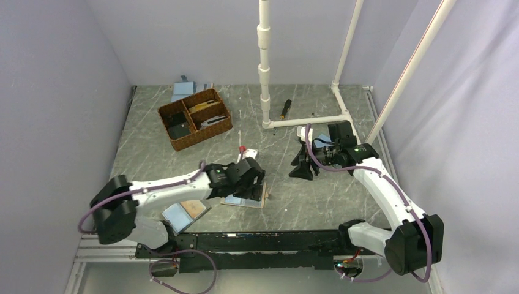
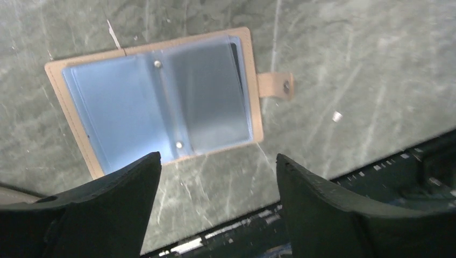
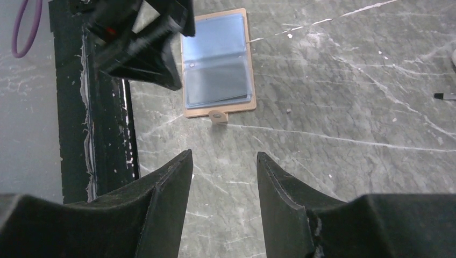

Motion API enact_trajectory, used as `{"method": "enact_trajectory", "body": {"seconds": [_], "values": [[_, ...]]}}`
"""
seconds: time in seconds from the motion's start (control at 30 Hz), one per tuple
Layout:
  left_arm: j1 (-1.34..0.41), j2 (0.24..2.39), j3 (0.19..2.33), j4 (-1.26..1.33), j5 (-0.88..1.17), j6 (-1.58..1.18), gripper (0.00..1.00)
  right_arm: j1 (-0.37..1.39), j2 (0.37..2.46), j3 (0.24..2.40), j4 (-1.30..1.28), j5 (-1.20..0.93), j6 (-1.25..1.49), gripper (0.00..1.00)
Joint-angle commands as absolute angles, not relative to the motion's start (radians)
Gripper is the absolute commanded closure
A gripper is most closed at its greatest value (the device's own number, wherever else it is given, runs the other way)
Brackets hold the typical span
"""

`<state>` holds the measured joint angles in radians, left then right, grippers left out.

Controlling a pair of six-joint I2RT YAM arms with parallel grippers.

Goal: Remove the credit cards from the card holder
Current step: Pick up the card holder from the center of the board.

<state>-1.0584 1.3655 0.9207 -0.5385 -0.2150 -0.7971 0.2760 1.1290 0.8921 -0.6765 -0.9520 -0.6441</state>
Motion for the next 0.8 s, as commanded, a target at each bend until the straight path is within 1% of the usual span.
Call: {"method": "enact_trajectory", "body": {"seconds": [0.0,0.07,0.1,0.17,0.33,0.63,0.73,0.77], "values": [[-1.074,1.477,0.988,-0.522,-0.361,-0.828,0.20,0.271,1.130,0.911,-0.645,-0.966,-0.628,0.50],[-1.074,1.519,1.006,-0.508,-0.377,-0.834,0.22,0.271,1.147,0.930,-0.659,-0.969,-0.624,0.50],[-1.074,1.538,1.017,-0.501,-0.383,-0.836,0.28,0.271,1.156,0.936,-0.663,-0.969,-0.620,0.51],[-1.074,1.576,1.042,-0.483,-0.377,-0.841,0.33,0.272,1.165,0.941,-0.666,-0.967,-0.614,0.51],[-1.074,1.659,1.105,-0.534,-0.375,-0.879,0.33,0.273,1.167,0.952,-0.673,-0.976,-0.602,0.51],[-1.074,1.683,1.096,-0.551,-0.403,-0.954,0.33,0.273,1.139,0.946,-0.669,-0.980,-0.597,0.51],[-1.074,1.700,1.103,-0.554,-0.395,-0.969,0.42,0.272,1.139,0.945,-0.667,-0.981,-0.596,0.51],[-1.074,1.709,1.107,-0.556,-0.392,-0.973,0.42,0.272,1.143,0.945,-0.667,-0.983,-0.596,0.51]]}}
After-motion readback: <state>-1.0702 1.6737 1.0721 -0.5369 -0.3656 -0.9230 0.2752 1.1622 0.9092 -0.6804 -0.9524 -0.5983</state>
